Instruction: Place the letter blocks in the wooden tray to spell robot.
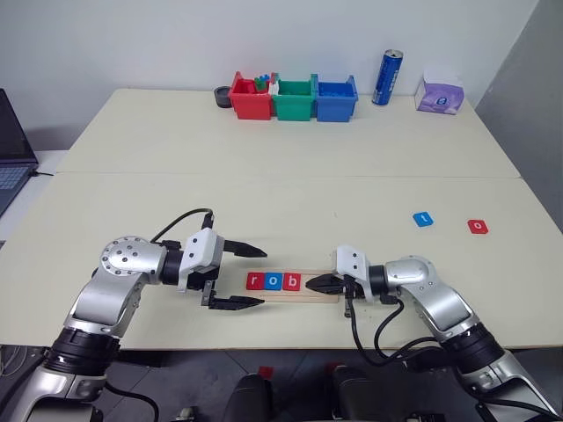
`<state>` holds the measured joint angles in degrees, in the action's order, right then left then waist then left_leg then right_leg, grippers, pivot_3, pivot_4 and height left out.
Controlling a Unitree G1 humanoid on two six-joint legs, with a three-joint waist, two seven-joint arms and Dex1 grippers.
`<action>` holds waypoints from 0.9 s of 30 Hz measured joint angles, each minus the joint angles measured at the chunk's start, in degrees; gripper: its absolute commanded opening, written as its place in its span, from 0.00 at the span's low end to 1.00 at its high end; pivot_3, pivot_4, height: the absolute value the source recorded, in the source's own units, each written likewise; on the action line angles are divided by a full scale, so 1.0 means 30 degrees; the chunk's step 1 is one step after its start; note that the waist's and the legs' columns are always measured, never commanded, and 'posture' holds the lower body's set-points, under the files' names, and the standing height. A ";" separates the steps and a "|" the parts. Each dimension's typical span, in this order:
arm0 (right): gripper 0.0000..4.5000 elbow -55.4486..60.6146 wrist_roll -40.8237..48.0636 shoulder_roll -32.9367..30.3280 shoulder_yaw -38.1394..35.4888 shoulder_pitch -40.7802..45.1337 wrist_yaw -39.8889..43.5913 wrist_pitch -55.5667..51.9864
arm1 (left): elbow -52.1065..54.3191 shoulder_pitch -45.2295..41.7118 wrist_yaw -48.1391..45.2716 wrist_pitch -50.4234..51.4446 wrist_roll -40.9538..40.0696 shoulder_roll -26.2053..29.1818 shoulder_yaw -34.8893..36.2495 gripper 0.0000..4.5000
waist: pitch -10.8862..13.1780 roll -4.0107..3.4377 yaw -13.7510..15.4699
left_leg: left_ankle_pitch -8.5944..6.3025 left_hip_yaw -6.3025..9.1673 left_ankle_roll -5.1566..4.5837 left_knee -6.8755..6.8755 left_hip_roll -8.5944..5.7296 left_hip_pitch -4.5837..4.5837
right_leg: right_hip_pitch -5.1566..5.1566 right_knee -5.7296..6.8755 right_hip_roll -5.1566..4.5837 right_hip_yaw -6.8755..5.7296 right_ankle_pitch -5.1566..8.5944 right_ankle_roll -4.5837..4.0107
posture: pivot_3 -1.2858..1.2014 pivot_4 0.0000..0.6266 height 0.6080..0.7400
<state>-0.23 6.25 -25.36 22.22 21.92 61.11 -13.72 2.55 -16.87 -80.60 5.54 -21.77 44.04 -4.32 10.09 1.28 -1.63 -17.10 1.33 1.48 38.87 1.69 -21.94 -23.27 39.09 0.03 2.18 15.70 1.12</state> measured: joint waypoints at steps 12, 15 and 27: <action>0.01 -0.0824 -0.0235 0.0788 0.0119 0.0482 -0.0378 0.0304 | 0.0064 0.0172 0.0034 -0.0002 0.0000 0.0000 0.0003 1.00 | 0.0000 0.0000 -0.0003 | 0.0000 -0.0001 0.0000 0.0000 0.0000 0.0001 | 0.0000 0.0000 0.0000 -0.0001 0.0000 -0.0001 | 0.52 0.24 1.00; 0.01 -0.0824 -0.0236 0.0968 0.0123 0.0488 -0.0456 0.0304 | 0.0064 0.0168 0.0026 0.0000 -0.0001 0.0000 0.0003 1.00 | 0.0000 -0.0001 -0.0002 | 0.0000 -0.0001 0.0000 0.0000 0.0000 0.0001 | 0.0000 0.0001 0.0000 0.0000 0.0000 -0.0001 | 0.52 0.24 1.00; 0.01 0.1748 0.0738 -0.0989 -0.0982 -0.0093 -0.0048 -0.1390 | 0.0057 -0.0263 -0.0018 0.0118 -0.0005 -0.0205 -0.0124 1.00 | 0.0000 0.0000 0.0043 | 0.0000 0.0007 0.0000 0.0003 -0.0003 -0.0009 | 0.0002 -0.0004 -0.0007 0.0000 0.0000 0.0000 | 0.52 0.24 1.00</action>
<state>5.02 8.46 -28.33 19.28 21.64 60.97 -17.89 2.72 -17.65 -80.66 5.90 -21.78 43.43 -4.69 10.10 1.28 -1.50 -17.10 1.35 1.48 38.88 1.68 -21.97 -23.26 39.08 0.01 2.18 15.70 1.12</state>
